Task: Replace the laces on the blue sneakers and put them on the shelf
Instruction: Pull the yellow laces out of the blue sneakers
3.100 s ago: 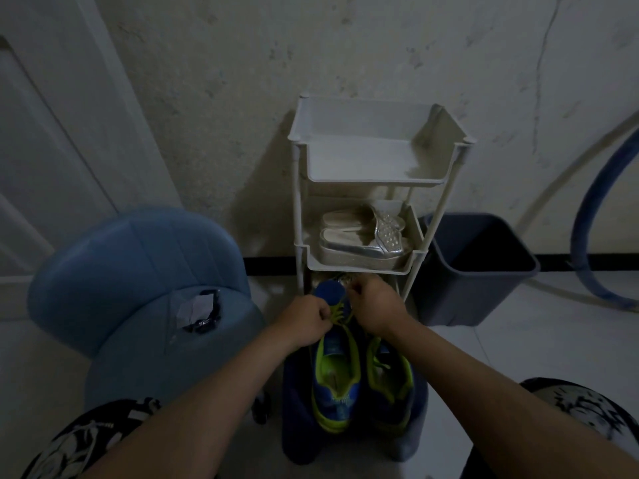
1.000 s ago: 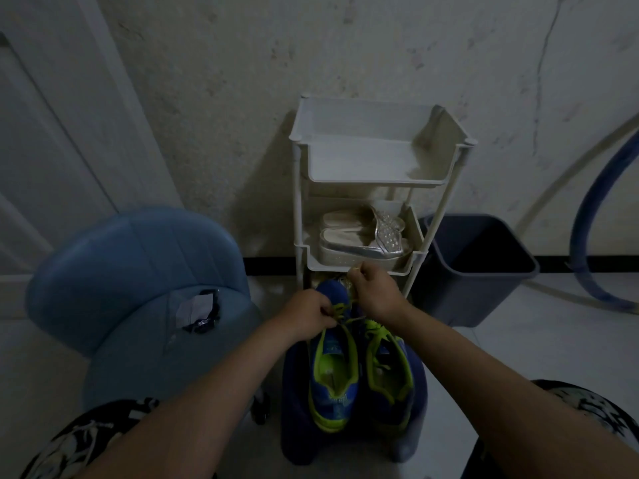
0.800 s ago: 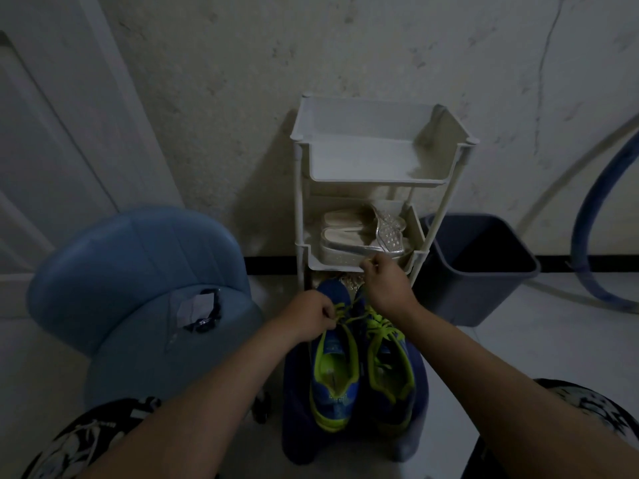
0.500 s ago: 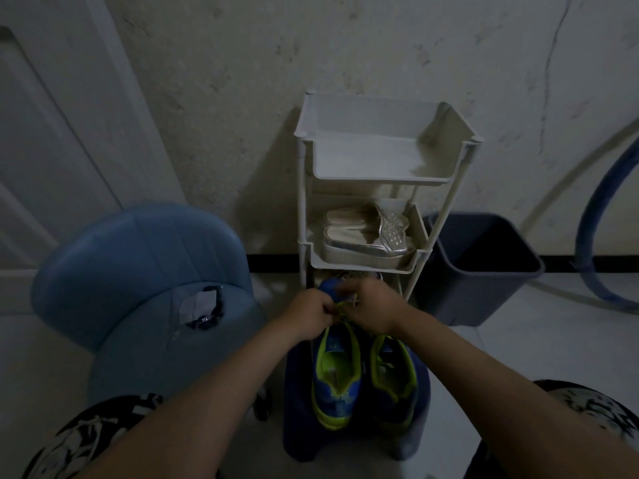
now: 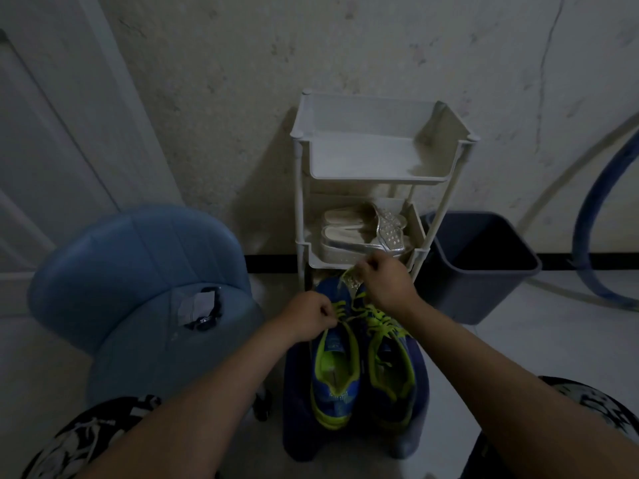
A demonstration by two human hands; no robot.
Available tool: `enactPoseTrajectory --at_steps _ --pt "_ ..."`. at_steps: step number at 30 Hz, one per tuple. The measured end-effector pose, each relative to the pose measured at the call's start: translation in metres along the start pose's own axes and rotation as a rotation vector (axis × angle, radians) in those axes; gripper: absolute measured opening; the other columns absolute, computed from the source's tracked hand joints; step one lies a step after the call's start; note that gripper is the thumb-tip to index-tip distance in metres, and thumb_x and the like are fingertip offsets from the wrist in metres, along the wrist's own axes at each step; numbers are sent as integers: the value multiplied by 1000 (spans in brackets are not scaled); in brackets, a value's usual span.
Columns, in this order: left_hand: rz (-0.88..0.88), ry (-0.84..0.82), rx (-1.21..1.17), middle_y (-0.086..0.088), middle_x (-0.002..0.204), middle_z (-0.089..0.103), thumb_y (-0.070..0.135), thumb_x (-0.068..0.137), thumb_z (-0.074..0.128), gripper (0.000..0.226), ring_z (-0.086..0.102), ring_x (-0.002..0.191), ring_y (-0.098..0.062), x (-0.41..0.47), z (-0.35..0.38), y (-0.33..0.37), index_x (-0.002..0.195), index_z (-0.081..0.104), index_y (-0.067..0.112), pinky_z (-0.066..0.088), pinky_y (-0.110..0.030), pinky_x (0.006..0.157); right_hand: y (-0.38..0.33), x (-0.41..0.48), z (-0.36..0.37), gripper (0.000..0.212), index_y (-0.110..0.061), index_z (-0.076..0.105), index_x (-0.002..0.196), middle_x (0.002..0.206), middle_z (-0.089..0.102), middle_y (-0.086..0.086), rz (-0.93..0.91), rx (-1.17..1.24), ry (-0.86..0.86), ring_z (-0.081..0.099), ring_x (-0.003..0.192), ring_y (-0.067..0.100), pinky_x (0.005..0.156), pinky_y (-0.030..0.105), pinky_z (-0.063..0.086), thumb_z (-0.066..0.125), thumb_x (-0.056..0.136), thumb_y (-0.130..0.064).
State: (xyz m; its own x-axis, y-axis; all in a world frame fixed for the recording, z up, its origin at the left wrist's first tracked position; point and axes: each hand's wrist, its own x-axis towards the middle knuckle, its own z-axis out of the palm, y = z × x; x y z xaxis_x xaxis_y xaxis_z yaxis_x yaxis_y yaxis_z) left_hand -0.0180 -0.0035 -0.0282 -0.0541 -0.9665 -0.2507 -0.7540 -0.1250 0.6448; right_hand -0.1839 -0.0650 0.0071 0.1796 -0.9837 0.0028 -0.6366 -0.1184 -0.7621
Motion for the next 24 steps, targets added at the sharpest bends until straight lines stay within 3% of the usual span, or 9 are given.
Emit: enactPoseTrajectory --at_steps 2,5,8,10,12,16,19,24 --pt "-6 -1 12 2 87 63 15 86 71 17 60 82 -11 -1 0 3 102 70 12 41 -14 63 3 1 -6 20 -17 67 92 87 71 7 66 -180 -86 69 78 28 72 39 58 52 93 -30" --pt "14 33 73 -5 106 65 10 86 66 31 62 99 -18 -1 1 4 117 66 12 41 -17 73 9 -6 -10 31 -19 67 115 115 67 7 31 -563 -158 65 104 27 84 37 55 62 85 -26" --pt "58 40 192 -9 110 59 10 84 62 29 59 104 -24 -1 3 7 113 68 11 35 -19 72 6 -10 -3 46 -29 60 131 130 61 3 -116 -559 -291 60 116 24 94 35 51 61 87 -21" --pt "77 49 261 -13 106 55 12 83 61 16 57 101 -28 -1 5 8 97 69 8 34 -22 71 7 -11 10 39 -32 62 128 123 65 1 -180 -590 -461 62 111 22 91 32 51 57 90 -24" --pt "82 53 307 -14 103 56 13 82 60 10 57 97 -28 -1 6 8 87 67 8 36 -25 70 12 -13 20 31 -30 63 121 114 67 1 -180 -654 -515 64 105 21 80 30 49 56 91 -27" --pt "98 64 344 -12 86 61 12 78 60 11 61 86 -26 1 7 8 75 68 5 46 -30 66 20 -10 21 26 -20 64 116 113 65 4 -150 -776 -412 63 103 23 77 30 46 58 91 -28" --pt "113 76 389 -5 68 49 13 78 61 17 60 78 -26 0 6 10 62 58 8 40 -30 60 20 -9 20 26 -19 64 115 114 64 5 -158 -771 -346 62 105 24 82 32 48 57 92 -29" --pt "108 111 362 -8 86 54 8 83 59 16 60 85 -27 0 10 10 69 56 14 37 -29 63 17 -15 26 35 -19 67 106 104 68 5 -210 -730 -378 65 96 24 75 30 46 52 91 -46"
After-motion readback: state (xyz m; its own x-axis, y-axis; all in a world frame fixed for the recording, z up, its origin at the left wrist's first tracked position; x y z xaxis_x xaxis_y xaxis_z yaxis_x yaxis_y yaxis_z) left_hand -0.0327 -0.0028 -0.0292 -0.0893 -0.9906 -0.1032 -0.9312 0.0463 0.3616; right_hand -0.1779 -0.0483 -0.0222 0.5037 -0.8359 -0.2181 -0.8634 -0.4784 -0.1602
